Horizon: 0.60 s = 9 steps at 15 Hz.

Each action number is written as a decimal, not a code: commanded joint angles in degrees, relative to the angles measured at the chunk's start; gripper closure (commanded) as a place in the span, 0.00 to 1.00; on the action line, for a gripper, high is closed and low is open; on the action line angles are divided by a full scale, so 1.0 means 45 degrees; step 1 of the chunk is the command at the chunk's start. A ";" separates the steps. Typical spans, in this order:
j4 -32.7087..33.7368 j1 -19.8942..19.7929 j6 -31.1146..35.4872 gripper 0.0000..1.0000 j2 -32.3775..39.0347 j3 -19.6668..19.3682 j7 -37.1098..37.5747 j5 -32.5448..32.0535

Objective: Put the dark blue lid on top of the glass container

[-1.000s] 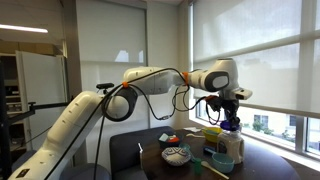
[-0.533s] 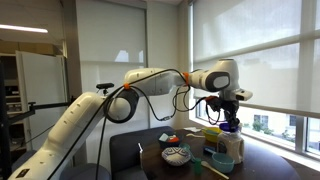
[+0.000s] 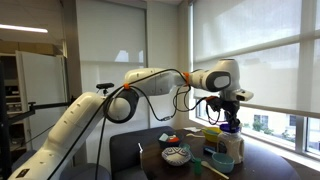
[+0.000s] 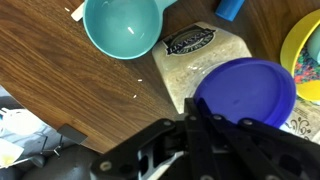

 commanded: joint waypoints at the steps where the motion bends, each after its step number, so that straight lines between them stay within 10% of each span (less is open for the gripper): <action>1: 0.0641 -0.0018 -0.0565 0.99 0.0290 -0.0046 0.0265 -0.0019; 9: 0.0706 -0.0024 -0.0480 0.99 0.0346 -0.0180 0.0524 0.0001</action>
